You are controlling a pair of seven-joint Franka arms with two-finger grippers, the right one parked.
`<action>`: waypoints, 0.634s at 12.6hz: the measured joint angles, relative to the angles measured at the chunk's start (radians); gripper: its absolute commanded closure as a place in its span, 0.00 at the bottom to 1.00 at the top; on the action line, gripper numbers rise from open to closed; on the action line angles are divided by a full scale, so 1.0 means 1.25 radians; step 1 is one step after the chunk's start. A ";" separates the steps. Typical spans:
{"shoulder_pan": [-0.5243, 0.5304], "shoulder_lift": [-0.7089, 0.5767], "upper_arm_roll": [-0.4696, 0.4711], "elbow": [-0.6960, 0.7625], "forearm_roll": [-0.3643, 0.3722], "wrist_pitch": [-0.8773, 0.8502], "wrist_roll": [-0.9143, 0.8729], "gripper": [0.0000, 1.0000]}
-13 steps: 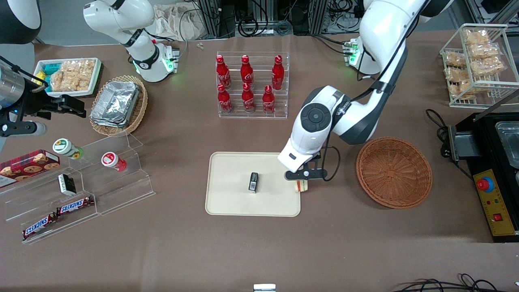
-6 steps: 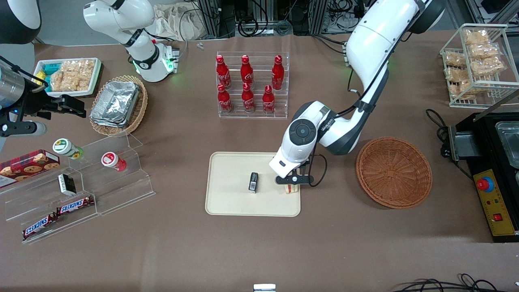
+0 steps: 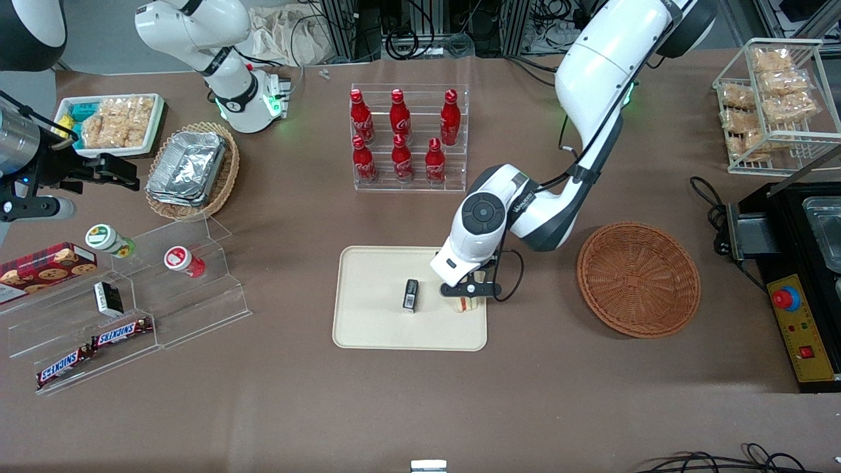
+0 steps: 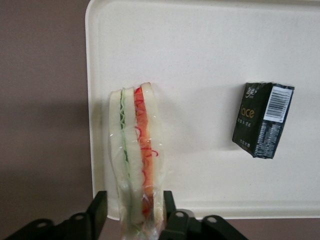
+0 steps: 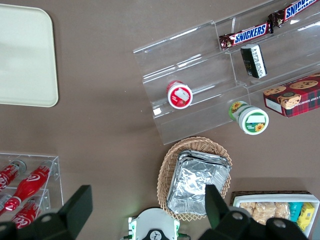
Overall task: Place sandwich from basket to tray
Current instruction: 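Carry the sandwich over the cream tray beside the black box, then lower the sandwich onto the tray and open the left gripper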
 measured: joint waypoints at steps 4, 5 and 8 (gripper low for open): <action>0.008 -0.032 0.005 0.029 0.000 -0.101 0.000 0.00; 0.015 -0.059 0.007 0.036 -0.001 -0.143 0.000 0.00; 0.057 -0.155 0.008 0.040 -0.005 -0.268 0.015 0.00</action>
